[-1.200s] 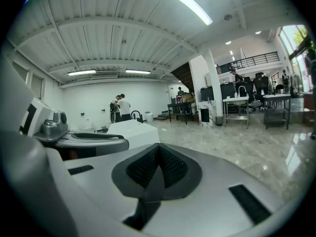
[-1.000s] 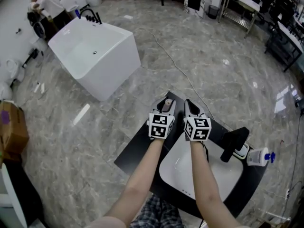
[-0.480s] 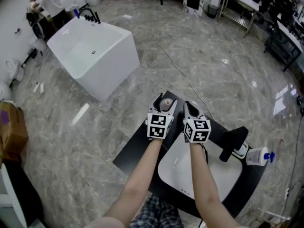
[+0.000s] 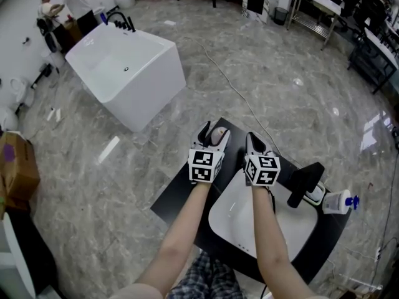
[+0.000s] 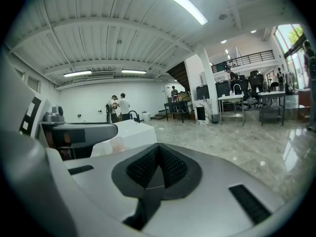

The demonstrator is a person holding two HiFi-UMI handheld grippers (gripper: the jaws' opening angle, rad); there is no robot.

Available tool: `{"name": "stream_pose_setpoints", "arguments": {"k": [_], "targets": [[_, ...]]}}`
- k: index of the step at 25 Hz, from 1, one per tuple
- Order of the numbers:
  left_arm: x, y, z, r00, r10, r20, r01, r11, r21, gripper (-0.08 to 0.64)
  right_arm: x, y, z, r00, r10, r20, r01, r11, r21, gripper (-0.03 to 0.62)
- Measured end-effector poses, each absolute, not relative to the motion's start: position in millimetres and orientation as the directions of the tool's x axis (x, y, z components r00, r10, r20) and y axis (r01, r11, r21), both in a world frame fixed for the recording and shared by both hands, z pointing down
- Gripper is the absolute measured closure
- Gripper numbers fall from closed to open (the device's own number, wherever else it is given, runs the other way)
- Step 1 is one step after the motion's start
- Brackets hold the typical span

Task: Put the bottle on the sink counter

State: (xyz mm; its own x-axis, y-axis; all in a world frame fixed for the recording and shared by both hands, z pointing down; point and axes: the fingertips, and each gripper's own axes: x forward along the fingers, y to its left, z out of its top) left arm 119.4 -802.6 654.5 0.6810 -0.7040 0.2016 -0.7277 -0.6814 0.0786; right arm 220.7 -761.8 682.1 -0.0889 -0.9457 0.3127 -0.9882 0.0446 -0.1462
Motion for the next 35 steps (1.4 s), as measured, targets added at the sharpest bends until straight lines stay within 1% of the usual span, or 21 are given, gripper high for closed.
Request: {"name": "stream_pose_setpoints", "arguments": {"k": [4,6,11,13,15,25,29,35], "targets": [[96,-786,621,0.660,-0.732,0.166,-0.750,-0.656,0.089,0.287,212,-742,647,-0.092,-0.948,0.305,-0.990,0.054,-0.132,0.577],[86,-774,597,0.667,-0.728,0.158,-0.744,-0.661,0.095,0.344,207,-728,621,-0.090,-0.952,0.294,-0.990,0.054,-0.128,0.577],[58,-724,532,0.679,-0.721,0.140,-0.734,-0.669,0.112,0.430,199,-681,550,-0.077,-0.964,0.255,-0.990,0.044,-0.134,0.577],[42,-694,506,0.682,-0.720,0.127,-0.731,-0.671,0.123,0.484,192,-653,521,-0.077,-0.969,0.234,-0.989,0.045,-0.139,0.577],[24,-662,480,0.682,-0.723,0.107,-0.731,-0.670,0.130,0.505,184,-621,494,-0.078,-0.976,0.205,-0.989,0.050,-0.138,0.577],[-40,-549,407,0.678,-0.734,0.042,-0.731,-0.666,0.146,0.532,170,-491,415,-0.068,-0.994,0.090,-0.996,0.063,-0.060,0.577],[-58,-521,400,0.679,-0.732,0.054,-0.731,-0.669,0.136,0.532,178,-450,400,-0.041,-0.998,0.057,-0.998,0.038,-0.052,0.577],[-91,-493,397,0.645,-0.764,0.019,-0.757,-0.636,0.148,0.532,190,-402,389,0.015,-0.999,0.036,-1.000,-0.015,0.014,0.577]]}}
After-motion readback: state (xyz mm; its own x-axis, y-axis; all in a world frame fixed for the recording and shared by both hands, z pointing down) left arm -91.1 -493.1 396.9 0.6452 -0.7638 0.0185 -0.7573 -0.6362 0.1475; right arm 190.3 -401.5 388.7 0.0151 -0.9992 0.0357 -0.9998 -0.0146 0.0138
